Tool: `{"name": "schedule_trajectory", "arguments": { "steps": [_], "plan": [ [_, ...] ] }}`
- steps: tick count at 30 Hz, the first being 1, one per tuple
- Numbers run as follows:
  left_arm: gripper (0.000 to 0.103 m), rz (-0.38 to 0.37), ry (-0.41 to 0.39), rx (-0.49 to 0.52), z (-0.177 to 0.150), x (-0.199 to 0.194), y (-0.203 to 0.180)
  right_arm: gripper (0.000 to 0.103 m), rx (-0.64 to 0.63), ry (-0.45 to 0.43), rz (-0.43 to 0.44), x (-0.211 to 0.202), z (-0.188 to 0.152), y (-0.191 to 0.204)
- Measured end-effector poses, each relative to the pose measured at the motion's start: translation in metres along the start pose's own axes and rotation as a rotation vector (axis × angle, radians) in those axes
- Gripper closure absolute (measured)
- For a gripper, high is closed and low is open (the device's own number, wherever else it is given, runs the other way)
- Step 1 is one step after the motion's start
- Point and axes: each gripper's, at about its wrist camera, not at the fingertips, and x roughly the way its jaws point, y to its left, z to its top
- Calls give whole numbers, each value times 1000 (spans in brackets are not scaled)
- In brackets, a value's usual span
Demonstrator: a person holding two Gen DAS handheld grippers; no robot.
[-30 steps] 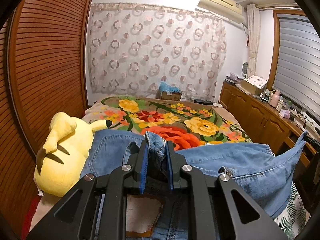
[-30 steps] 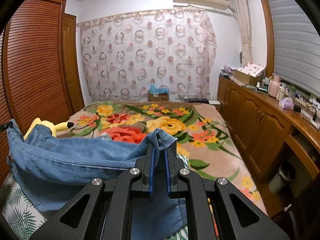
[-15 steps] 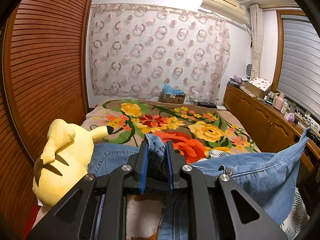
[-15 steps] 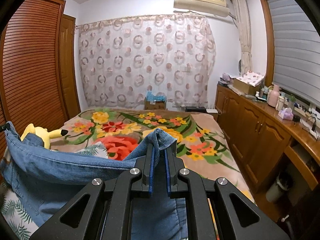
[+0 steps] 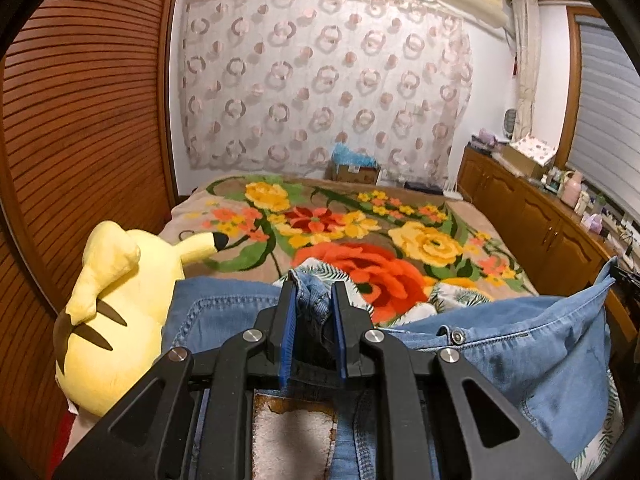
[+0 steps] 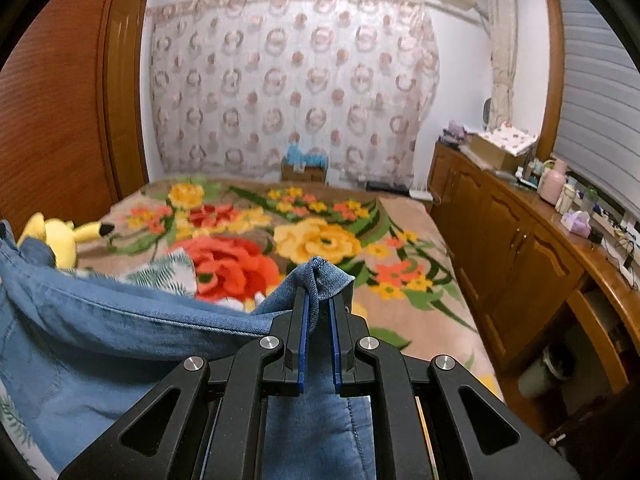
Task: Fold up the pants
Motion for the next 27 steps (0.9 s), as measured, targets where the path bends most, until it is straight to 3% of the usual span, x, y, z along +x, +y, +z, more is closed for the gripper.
{"name": "schedule_trajectory", "arguments": {
  "steps": [7,10,12,14,18,25,27],
  "plan": [
    [80,33,39,17,-7,7,-1,94,-6,56,0,22,15,2],
    [67,64,36,21,-8,4,-1,94,-15,69,-11,22,24,-1],
    [51,80,32,26,-9,2,-1,94,-22,74,-15,27,26,-2],
    [47,78,33,26,-10,-2,0,94,-21,84,-19,32,28,-4],
    [26,67,39,29,-14,-9,0,94,-16,105,-22,44,29,-4],
    [25,46,61,24,-29,-27,-4,94,-16,144,-26,46,30,-2],
    [25,39,73,34,-35,-30,-9,78,6,156,-24,42,28,-5]
  ]
}}
